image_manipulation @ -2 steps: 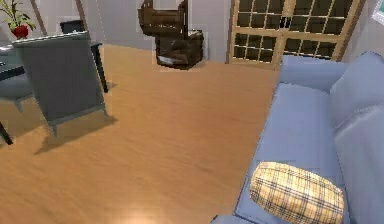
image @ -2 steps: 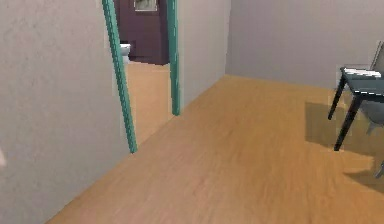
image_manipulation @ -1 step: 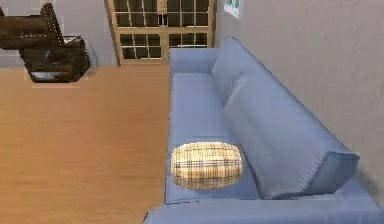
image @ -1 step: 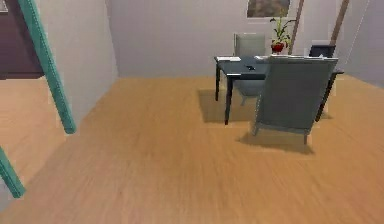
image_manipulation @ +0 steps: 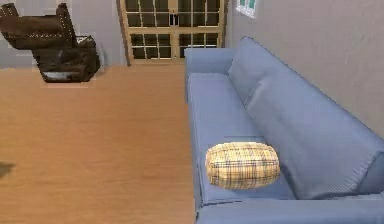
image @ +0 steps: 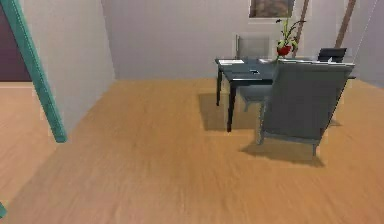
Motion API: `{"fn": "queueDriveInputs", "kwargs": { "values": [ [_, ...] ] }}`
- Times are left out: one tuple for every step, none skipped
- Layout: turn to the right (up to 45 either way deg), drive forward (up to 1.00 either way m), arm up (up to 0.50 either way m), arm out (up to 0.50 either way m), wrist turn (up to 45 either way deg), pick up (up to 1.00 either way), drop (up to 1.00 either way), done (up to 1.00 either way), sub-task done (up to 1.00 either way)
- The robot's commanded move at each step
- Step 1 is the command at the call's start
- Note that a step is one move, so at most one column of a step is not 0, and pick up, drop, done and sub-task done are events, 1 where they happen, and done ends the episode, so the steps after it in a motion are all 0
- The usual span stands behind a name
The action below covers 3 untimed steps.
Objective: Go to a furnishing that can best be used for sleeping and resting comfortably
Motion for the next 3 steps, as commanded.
{"fn": "queueDriveInputs", "kwargs": {
  "values": [
    [-45.0,0.00,0.00,0.00,0.0,0.00,0.00,0.00,0.00],
    [-21.0,0.00,0.00,0.00,0.0,0.00,0.00,0.00,0.00],
    [0.0,0.15,0.00,0.00,0.0,0.00,0.00,0.00,0.00]
  ]
}}
